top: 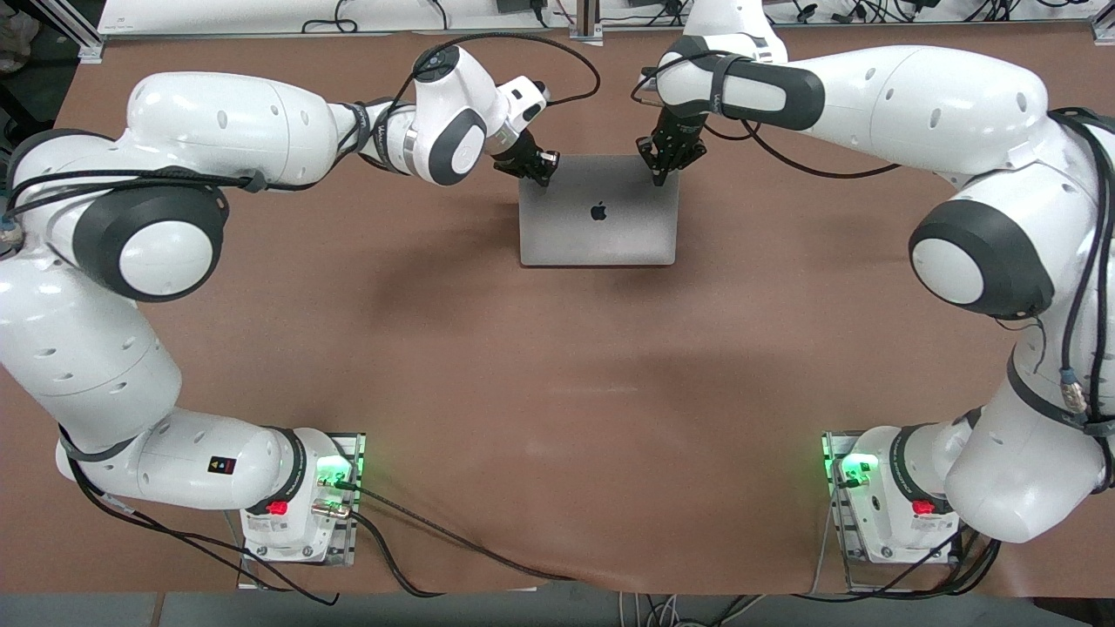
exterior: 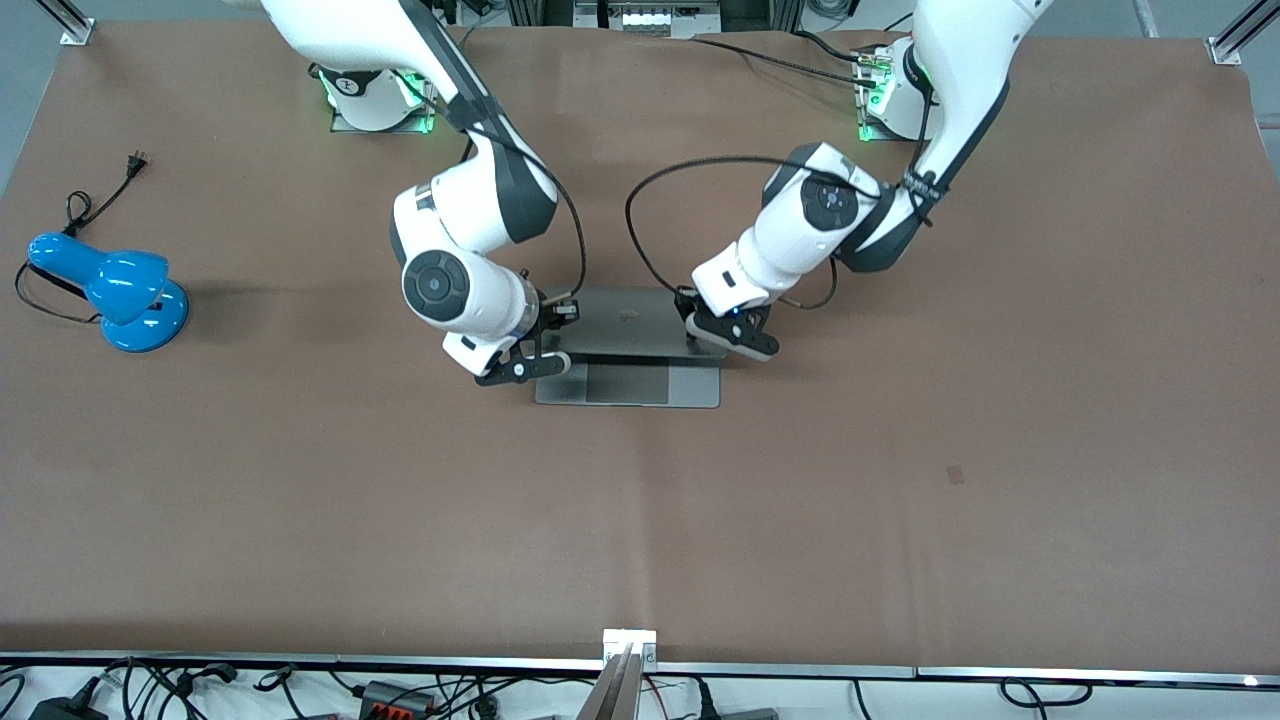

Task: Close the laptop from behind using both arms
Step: 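Push the screen back with both grippers, folding it down onto the keyboard, then press the closed lid down with both grippers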

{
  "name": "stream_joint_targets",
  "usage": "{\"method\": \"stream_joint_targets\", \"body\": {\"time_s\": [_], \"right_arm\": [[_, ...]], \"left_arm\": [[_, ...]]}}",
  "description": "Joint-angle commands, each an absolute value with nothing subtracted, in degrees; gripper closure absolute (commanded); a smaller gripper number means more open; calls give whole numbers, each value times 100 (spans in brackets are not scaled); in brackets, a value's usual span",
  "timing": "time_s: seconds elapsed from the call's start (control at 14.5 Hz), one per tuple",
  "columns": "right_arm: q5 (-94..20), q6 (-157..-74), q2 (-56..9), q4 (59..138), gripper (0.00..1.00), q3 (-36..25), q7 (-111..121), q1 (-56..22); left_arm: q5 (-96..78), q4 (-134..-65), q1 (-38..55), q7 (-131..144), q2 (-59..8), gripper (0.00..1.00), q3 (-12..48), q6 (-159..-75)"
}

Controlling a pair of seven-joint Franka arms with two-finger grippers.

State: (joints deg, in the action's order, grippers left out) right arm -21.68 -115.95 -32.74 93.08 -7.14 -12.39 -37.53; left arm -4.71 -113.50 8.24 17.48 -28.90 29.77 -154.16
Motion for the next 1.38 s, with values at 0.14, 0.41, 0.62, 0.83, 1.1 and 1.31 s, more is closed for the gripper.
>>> {"method": "stream_joint_targets", "body": {"time_s": [0.14,0.41,0.62,0.83,1.1,1.31], "right_arm": [[-2127,-11566,-3849,8623,100,-721,-1327,-3753],[-1961,-11891,-4165,8587,100,-729,-1327,-3753],[-1916,-12137,-4420,8587,100,-729,-1327,-3762],[-1916,-12286,-4553,8587,100,-721,-1327,-3779],[-1916,-12296,-4553,8587,100,-729,-1318,-3806],[-1916,-12296,-4597,8587,100,-729,-1327,-3814]], "left_arm": [[-272,-10969,870,1705,-3655,99,2866,-15793],[9,-10820,888,1714,-3972,99,2760,-15979],[17,-10802,888,1696,-4087,99,2725,-15979],[105,-10802,888,1696,-4122,99,2672,-15979],[105,-10802,896,1696,-4157,99,2672,-15979],[105,-10811,896,1705,-4157,99,2672,-15979]]}}
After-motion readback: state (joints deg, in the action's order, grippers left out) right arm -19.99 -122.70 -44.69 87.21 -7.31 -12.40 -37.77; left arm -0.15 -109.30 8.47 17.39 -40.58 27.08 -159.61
